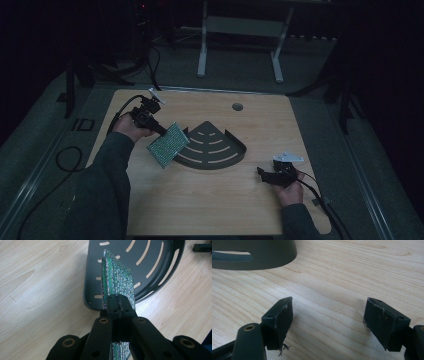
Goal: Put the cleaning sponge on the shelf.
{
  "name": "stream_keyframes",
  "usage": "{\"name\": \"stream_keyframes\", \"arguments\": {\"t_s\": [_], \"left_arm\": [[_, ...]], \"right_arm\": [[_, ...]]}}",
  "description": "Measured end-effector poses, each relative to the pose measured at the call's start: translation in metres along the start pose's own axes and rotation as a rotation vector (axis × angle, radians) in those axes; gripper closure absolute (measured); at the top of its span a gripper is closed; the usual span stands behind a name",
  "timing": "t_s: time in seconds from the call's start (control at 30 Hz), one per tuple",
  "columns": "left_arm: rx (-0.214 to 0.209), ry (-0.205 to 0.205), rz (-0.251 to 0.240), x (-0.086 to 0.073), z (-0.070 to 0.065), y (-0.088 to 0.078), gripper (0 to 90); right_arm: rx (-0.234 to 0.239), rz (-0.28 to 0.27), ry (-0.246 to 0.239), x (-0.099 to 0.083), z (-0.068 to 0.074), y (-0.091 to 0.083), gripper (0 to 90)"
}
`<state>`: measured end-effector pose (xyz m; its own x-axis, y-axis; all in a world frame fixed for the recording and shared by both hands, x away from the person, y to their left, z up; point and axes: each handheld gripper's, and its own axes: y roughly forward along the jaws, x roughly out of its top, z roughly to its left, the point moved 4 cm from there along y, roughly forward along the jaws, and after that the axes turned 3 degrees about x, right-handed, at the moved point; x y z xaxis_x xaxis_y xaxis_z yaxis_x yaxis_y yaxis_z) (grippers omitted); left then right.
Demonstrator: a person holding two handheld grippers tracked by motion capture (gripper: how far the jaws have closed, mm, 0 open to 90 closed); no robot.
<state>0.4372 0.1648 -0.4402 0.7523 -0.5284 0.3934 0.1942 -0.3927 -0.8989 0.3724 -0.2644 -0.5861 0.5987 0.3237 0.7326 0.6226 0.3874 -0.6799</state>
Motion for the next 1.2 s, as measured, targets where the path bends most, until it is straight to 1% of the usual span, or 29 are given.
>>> {"name": "stream_keyframes", "arguments": {"t_s": [0.17,0.6,0.8,0.93,1.0,1.03,1.2], "left_arm": [[-0.004,-0.01,0.0,0.002,0.001,0.005,90.0],[-0.003,-0.013,-0.007,0.011,0.001,0.012,90.0],[0.006,-0.002,-0.009,0.018,-0.001,0.011,90.0],[0.012,0.006,-0.02,0.024,-0.005,0.01,90.0],[0.012,0.006,-0.02,0.024,-0.005,0.01,90.0],[0.011,0.016,-0.024,0.026,-0.008,0.011,90.0],[0.013,0.017,-0.023,0.029,-0.01,0.017,90.0]], "right_arm": [[0.0,0.0,0.0,0.0,0.0,0.0,22.9],[0.0,0.0,-0.001,0.0,0.0,0.0,22.8],[0.0,0.0,0.0,0.0,0.0,0.0,22.8],[0.001,0.001,-0.002,0.0,0.0,0.0,22.6],[0.001,0.001,-0.002,0.0,0.0,0.0,22.6],[0.001,0.001,-0.002,0.0,0.0,0.0,22.6],[0.001,0.001,-0.002,0.0,0.0,0.0,22.6]]}}
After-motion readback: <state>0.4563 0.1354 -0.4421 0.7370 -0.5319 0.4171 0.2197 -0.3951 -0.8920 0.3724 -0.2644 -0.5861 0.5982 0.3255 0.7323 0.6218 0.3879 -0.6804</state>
